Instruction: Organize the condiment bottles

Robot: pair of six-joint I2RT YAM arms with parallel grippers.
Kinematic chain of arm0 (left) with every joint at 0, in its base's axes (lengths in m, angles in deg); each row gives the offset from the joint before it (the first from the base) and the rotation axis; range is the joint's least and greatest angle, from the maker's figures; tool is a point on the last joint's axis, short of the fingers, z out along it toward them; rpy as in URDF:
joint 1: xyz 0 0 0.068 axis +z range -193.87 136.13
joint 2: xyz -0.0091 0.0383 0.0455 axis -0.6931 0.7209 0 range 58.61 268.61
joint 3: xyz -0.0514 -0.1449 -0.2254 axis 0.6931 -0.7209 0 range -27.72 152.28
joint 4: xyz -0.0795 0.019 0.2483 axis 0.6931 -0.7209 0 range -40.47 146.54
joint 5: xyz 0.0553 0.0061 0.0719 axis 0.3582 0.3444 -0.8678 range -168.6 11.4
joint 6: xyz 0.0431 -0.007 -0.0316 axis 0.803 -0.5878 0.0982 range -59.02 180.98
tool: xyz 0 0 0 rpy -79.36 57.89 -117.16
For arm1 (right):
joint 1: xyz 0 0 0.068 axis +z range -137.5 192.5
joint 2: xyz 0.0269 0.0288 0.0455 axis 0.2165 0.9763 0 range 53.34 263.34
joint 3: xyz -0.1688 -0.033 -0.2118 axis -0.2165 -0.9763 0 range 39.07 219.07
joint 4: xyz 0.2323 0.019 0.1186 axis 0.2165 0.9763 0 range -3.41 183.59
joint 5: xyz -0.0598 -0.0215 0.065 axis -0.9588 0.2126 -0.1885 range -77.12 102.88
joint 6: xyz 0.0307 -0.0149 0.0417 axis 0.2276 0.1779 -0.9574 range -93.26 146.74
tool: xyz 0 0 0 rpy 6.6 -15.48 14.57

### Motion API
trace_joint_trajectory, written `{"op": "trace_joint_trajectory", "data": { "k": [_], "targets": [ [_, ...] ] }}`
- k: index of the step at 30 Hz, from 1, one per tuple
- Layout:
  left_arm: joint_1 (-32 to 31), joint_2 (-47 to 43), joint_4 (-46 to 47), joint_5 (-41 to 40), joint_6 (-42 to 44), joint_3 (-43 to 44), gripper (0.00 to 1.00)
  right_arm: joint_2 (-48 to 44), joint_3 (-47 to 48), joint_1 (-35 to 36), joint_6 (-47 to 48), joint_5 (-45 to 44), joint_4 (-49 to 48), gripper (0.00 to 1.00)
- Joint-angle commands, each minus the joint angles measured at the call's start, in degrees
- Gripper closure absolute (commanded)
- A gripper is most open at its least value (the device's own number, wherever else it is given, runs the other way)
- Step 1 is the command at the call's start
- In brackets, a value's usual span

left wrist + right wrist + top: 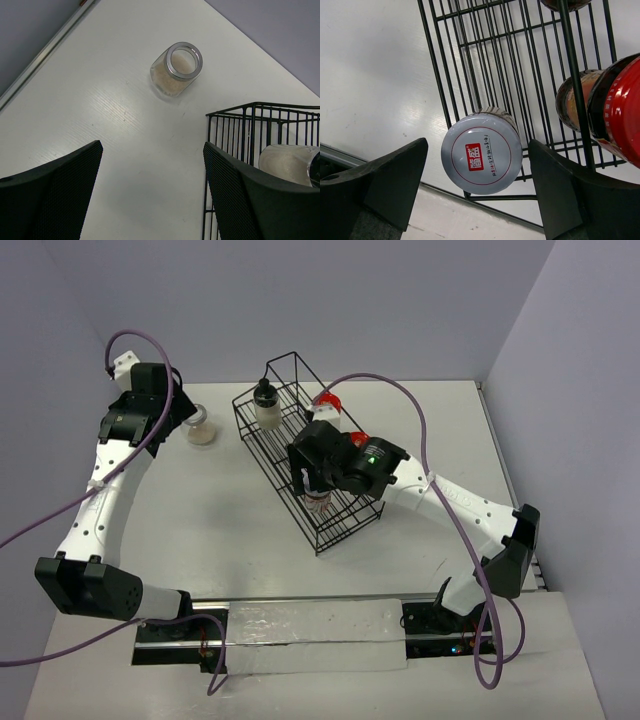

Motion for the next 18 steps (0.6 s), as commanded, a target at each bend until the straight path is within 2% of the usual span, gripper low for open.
{"op": "trace_joint_trajectory", "data": {
  "k": [1,10,13,15,18],
  "targets": [
    [0.7,-0.9,2.2,0.1,-0.1,-0.7,0.10,-2.2,3.5,0.6,-0.4,-2.3,-0.9,0.10],
    [1.0,2.4,2.3,0.7,-0.3,2.0,0.11,-3.4,10.8,0.7,1.4,-5.4,-1.2,0.08],
    [1.7,4.5,2.4,3.0,1.2,3.5,0.11,-3.8,13.5,0.7,2.3,-7.4,-1.3,0.07],
    [2.2,9.5,0.6,6.9,2.0,6.9,0.11,-4.9,14.8,0.7,3.2,-8.7,-2.4,0.07],
    [2.3,15.2,-1.9,6.9,1.5,10.5,0.11,-6.3,14.2,0.6,3.6,-9.7,-4.0,0.05]
  ]
}}
